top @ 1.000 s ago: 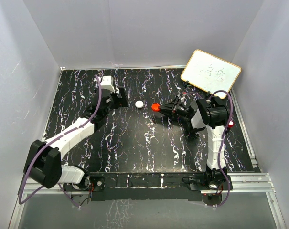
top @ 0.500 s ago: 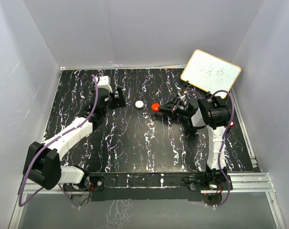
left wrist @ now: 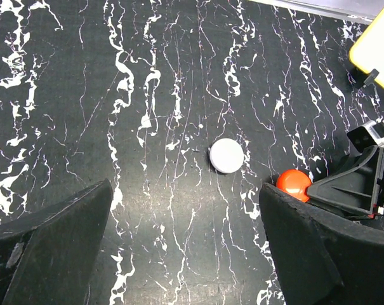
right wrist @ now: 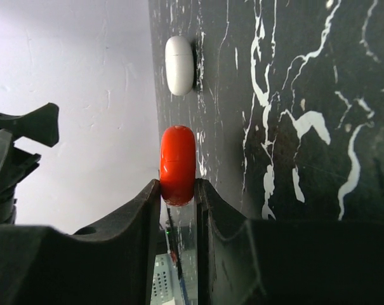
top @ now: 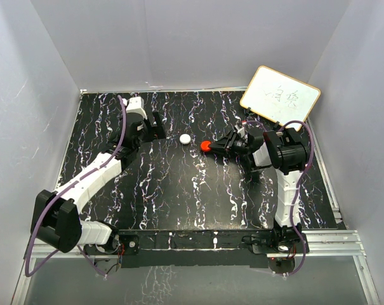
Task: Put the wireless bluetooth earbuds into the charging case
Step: Place the charging case at the center of the board.
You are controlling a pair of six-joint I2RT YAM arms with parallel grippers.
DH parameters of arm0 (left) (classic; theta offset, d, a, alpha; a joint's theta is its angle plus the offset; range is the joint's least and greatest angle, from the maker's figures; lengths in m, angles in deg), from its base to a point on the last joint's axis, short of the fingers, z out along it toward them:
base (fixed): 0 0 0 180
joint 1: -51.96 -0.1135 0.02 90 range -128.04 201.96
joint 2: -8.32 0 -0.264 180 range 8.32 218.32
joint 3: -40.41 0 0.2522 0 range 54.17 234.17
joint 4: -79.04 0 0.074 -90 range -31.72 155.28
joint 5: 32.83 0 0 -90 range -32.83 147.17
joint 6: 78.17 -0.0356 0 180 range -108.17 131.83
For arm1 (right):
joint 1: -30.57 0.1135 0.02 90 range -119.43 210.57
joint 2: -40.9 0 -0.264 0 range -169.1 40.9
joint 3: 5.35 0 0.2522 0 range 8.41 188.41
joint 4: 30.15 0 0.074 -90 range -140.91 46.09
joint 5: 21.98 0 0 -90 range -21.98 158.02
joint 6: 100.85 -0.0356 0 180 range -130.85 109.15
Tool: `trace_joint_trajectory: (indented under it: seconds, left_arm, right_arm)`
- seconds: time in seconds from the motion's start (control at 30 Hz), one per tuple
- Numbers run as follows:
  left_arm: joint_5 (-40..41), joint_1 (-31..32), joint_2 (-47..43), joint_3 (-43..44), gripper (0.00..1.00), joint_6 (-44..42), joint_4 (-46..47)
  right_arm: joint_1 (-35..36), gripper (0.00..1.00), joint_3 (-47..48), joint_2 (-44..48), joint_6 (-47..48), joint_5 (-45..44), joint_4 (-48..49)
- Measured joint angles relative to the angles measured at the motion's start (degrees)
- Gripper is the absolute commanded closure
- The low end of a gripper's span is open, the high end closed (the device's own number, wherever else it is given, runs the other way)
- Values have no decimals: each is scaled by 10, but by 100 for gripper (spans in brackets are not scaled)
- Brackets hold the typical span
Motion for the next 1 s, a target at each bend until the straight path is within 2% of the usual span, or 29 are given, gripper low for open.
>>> trace_joint_trajectory:
  seconds: [0.23,0.37,0.47,0.57,0.7,0.77,0.87,1.0]
  left_arm:
    - [-17,-9,0,17,2,7,-24]
    - [-26,-12,-3,23,2,9,-28]
    - [-29,-12,-11,23,2,11,-30]
    - [-33,-12,-18,23,2,13,-32]
    - [-40,-17,-23,23,2,22,-33]
    - [-43,-21,-23,23,2,28,-33]
    - [-47,-24,-24,23,2,34,-33]
    - [-48,-26,-31,23,2,37,-33]
  right_arm:
    - [7,98,15,24,76,-29,-103]
    - [11,82,21,35,107,-43,-149]
    - [14,63,23,45,124,-50,-170]
    - [14,36,23,55,130,-50,-182]
    - [18,17,23,85,143,-59,-189]
    - [19,9,20,95,153,-66,-197]
    - [20,2,12,116,170,-78,-216]
    - [21,2,3,154,204,-111,-275]
